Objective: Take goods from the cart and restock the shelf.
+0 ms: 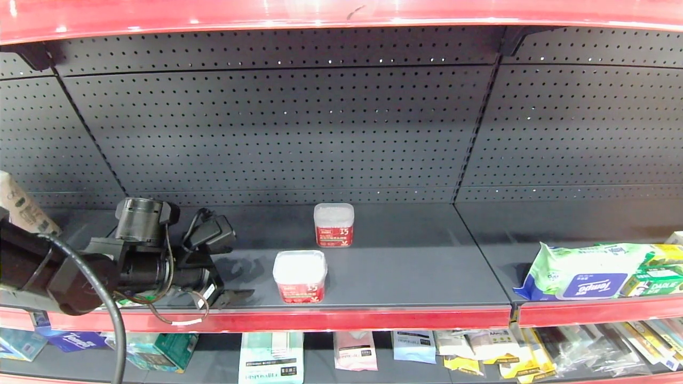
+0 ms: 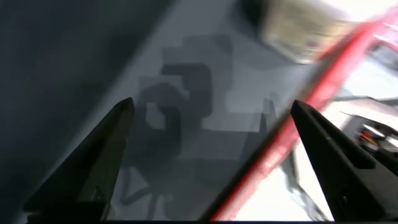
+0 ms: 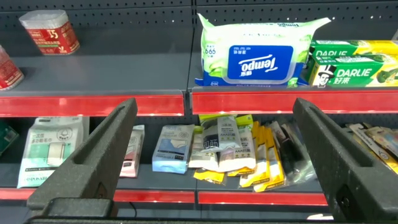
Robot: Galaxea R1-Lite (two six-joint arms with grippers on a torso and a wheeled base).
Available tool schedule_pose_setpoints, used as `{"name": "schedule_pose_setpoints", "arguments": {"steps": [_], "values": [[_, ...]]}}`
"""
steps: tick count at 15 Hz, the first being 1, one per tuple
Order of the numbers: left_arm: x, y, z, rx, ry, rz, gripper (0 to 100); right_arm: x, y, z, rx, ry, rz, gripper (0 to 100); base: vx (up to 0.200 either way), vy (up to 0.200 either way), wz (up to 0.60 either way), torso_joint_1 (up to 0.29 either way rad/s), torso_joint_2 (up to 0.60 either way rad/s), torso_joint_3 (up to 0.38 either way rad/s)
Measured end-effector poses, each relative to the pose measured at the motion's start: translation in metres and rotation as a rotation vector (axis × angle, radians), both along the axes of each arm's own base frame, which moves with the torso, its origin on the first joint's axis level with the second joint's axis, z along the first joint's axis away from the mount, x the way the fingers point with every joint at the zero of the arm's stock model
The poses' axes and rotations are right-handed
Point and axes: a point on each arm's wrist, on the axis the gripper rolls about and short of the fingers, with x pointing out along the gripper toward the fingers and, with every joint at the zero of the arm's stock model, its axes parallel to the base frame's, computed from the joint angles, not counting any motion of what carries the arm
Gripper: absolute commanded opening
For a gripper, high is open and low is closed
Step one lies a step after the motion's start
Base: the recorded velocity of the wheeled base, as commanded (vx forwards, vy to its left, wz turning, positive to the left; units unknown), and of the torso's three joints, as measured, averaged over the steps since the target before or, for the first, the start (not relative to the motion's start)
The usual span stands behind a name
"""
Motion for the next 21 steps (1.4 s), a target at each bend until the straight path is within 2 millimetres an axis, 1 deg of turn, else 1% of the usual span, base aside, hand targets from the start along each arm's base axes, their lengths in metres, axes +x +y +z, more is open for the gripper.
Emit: {"name": "schedule_pose_setpoints", "arguments": {"steps": [2,4,7,10,21], "values": [[0.005,0.003,0.001,0.013,-0.018,0.033,100,0.000,0.000,0.000,0.000,0.000,0.000,100,0.000,0.000,0.00,0.000,0.00,0.000],[0.010,0.002,-0.002,0.018,-0.015,0.038,100,0.000,0.000,0.000,0.000,0.000,0.000,100,0.000,0.000,0.00,0.000,0.00,0.000],[0.021,-0.004,-0.004,0.019,-0.023,0.025,100,0.000,0.000,0.000,0.000,0.000,0.000,100,0.000,0.000,0.00,0.000,0.00,0.000],[0.033,-0.015,-0.005,0.025,-0.039,0.008,100,0.000,0.000,0.000,0.000,0.000,0.000,100,0.000,0.000,0.00,0.000,0.00,0.000],[0.038,-0.041,-0.010,0.021,-0.032,-0.061,100,0.000,0.000,0.000,0.000,0.000,0.000,100,0.000,0.000,0.00,0.000,0.00,0.000]]}}
